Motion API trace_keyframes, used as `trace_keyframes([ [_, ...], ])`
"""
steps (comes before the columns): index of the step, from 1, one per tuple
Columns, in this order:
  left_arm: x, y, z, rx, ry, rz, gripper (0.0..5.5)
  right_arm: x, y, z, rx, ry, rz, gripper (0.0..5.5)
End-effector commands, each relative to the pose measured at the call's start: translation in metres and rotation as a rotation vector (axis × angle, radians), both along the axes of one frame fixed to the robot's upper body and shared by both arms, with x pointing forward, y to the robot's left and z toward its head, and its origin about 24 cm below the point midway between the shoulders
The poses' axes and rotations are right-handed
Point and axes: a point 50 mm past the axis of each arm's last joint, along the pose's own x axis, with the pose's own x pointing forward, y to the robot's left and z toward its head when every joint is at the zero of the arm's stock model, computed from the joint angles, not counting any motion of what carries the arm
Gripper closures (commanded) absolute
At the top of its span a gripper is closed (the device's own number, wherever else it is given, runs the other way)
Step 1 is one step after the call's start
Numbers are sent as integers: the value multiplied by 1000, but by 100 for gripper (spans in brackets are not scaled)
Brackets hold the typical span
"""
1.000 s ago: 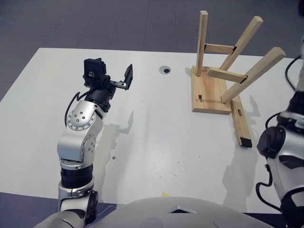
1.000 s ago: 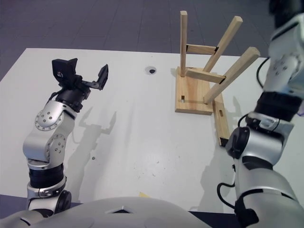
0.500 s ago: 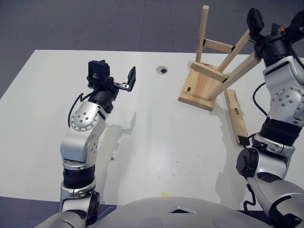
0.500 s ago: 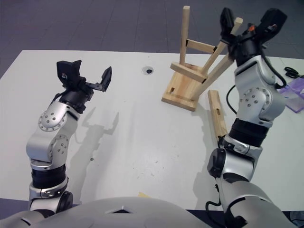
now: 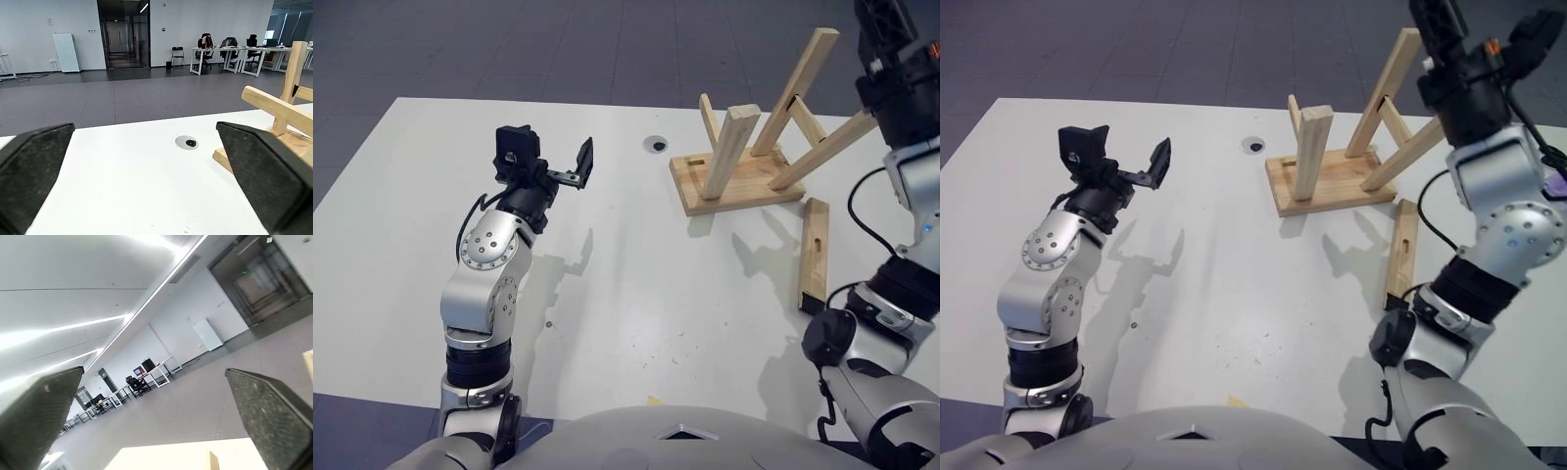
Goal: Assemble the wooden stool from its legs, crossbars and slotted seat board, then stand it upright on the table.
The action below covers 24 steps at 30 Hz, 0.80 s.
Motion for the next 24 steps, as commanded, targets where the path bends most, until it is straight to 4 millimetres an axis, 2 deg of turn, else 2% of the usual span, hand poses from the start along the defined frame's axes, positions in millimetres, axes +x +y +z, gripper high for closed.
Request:
trace_keyframes([
  [1,-6,4,-4,-2,13,35,10,-45,-39,-68,-63,246,139,11],
  [3,-9,7,-7,0,21,49,10,-60,-54,-90,-126,358,117,11],
  [6,-13,6,-8,-7,29,59,10,-59,-77,-117,-335,465,-67,11],
  [12,-13,0,-9,0,31,51,10,-53,-74,-148,-696,519,-62,11],
  [15,-13,0,-10,2,30,55,10,-50,-82,-161,-838,568,-160,11],
  [17,-15,0,-11,-1,33,57,10,-47,-90,-164,-883,572,-252,11],
  [21,-16,-3,-12,-10,37,55,10,-49,-88,-174,-967,608,-225,11],
  [24,-15,-2,-13,-15,39,61,10,-56,-95,-185,-1039,733,-206,54],
])
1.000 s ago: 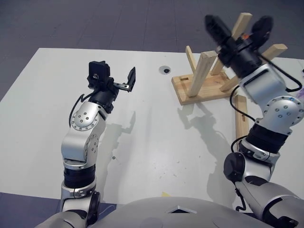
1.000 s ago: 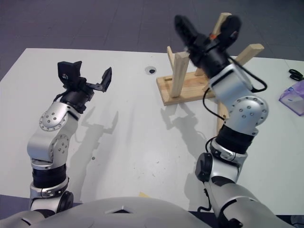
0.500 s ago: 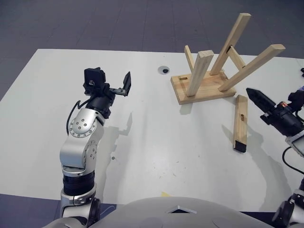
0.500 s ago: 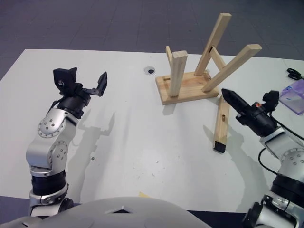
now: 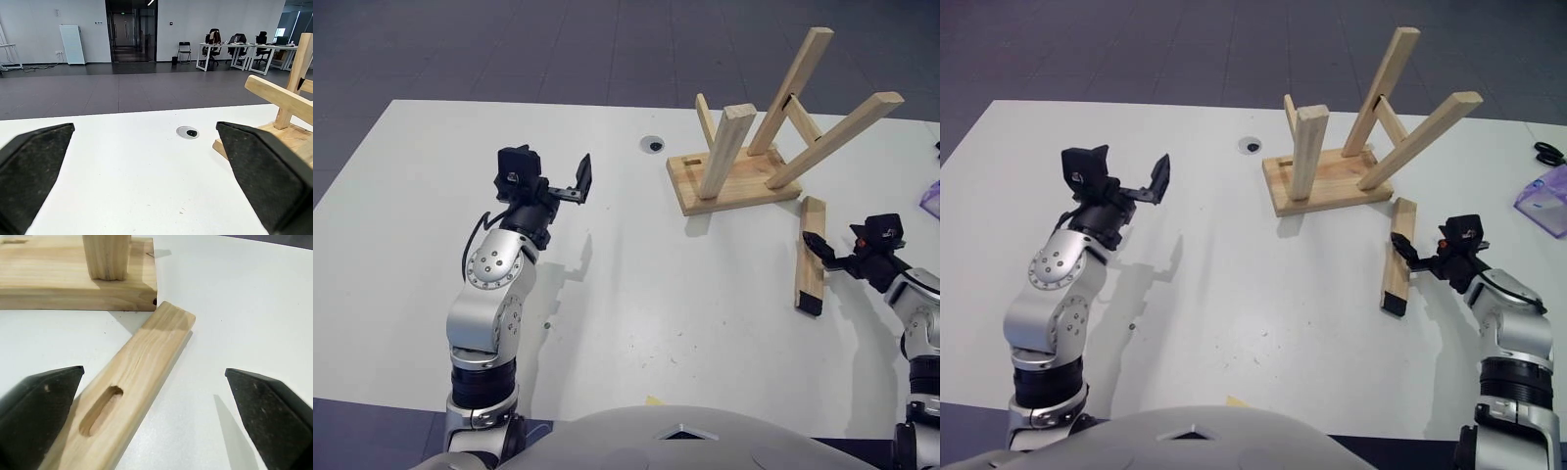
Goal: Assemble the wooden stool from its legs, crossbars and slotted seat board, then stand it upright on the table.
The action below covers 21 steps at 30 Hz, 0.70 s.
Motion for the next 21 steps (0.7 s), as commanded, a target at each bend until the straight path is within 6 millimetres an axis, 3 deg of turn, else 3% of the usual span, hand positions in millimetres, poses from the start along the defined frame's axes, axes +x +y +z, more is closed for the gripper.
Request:
trace_keyframes([
  [1,-1,0,-1,1,2,16,10,-5,-10,-12,-81,153,-44,74],
  [5,-2,-1,-3,-1,1,24,10,3,-12,-9,-29,231,-139,149],
  [12,-2,-5,-6,-16,-6,54,10,19,9,8,99,325,-148,259],
  [17,-1,-6,-8,-19,-10,68,10,28,17,18,-47,318,-87,333],
  [21,-1,-7,-9,-13,-12,70,10,39,22,26,-26,228,-74,397],
])
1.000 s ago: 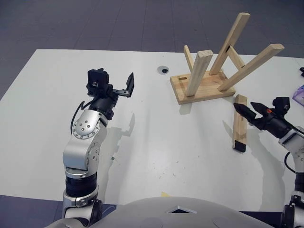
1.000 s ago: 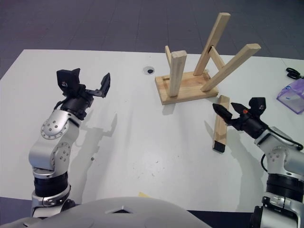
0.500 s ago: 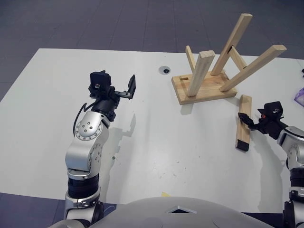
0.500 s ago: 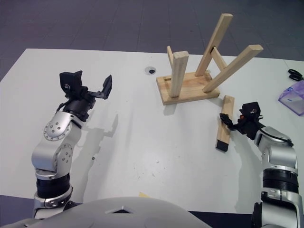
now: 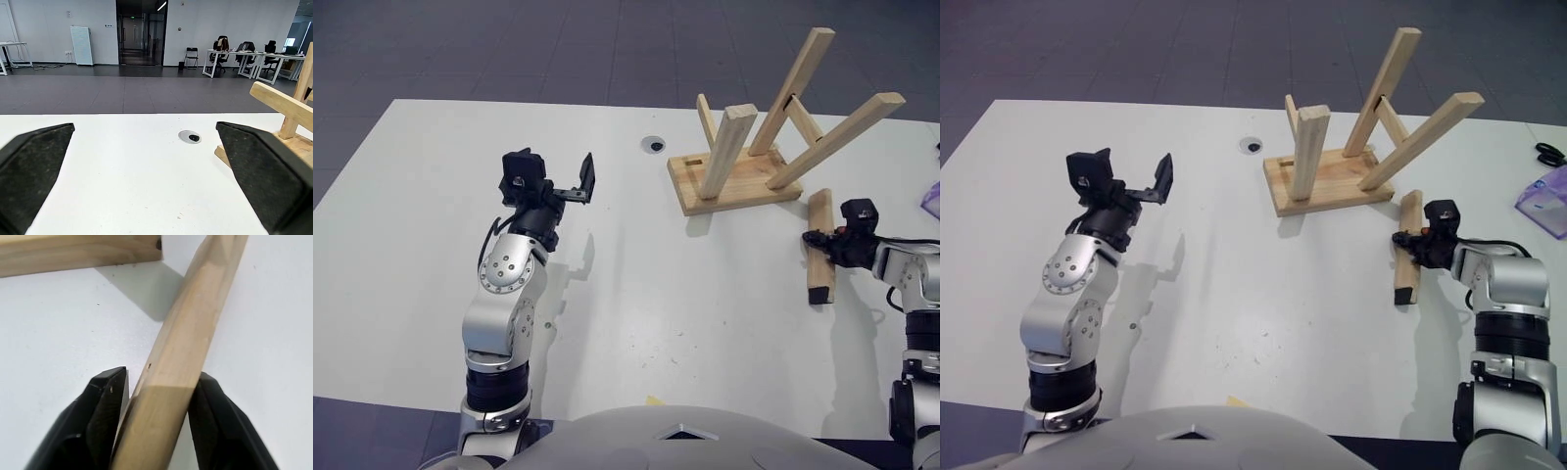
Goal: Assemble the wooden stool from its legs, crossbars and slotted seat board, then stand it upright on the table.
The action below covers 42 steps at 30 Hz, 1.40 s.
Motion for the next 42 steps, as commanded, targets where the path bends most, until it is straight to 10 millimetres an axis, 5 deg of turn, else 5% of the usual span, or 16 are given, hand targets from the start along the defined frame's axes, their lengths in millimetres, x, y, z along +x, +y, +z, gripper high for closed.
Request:
trace_keyframes([
  [1,0,-1,-3,9,4,10,10,10,5,8,16,-80,18,405],
  [7,1,-1,-1,-8,-5,12,10,24,18,22,177,-223,18,446],
  [10,1,0,2,-47,-17,11,10,33,7,33,209,-339,-89,446],
  [14,5,12,21,-145,-71,31,10,47,-28,72,-74,-652,-428,446],
  [17,9,19,37,-175,-114,27,10,53,-30,115,-269,-888,-488,446],
  [23,14,23,78,-224,-208,-102,10,57,43,218,-55,-1429,-124,446],
  [27,21,28,105,-158,-265,-193,10,42,93,244,241,-1491,248,447],
  [30,21,24,123,-148,-289,-347,10,27,121,240,652,-1308,486,447],
  [35,7,0,137,-282,-246,-918,10,-1,144,178,1026,-972,700,447],
  [42,8,-10,147,-439,-89,-1260,10,-29,164,152,1142,-859,754,447],
])
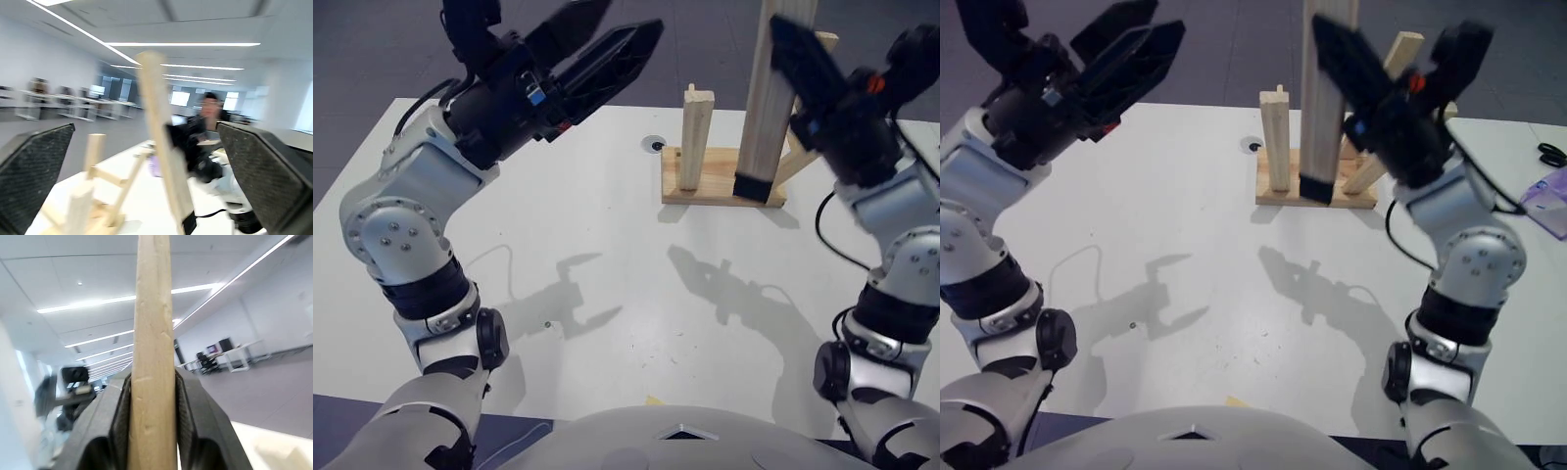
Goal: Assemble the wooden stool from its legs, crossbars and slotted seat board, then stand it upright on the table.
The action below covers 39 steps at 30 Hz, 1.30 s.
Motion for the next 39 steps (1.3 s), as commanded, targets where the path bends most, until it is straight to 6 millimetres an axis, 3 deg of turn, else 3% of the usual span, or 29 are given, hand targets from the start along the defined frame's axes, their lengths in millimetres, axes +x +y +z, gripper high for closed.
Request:
trace_keyframes([
  [1,1,-1,9,-31,89,-157,10,-16,16,0,4,-24,89,447],
  [11,12,-12,2,23,272,-191,10,-31,50,-16,-47,-10,197,447],
  [17,-1,-15,8,22,248,-334,103,-28,64,-28,-112,-2,239,447],
  [26,0,-11,7,44,219,-276,258,-28,63,-32,-107,2,238,447],
  [36,-4,-13,2,76,226,-330,420,-30,65,-35,-104,9,233,447],
  [39,-7,-13,3,87,222,-368,433,-31,66,-35,-97,8,231,447],
])
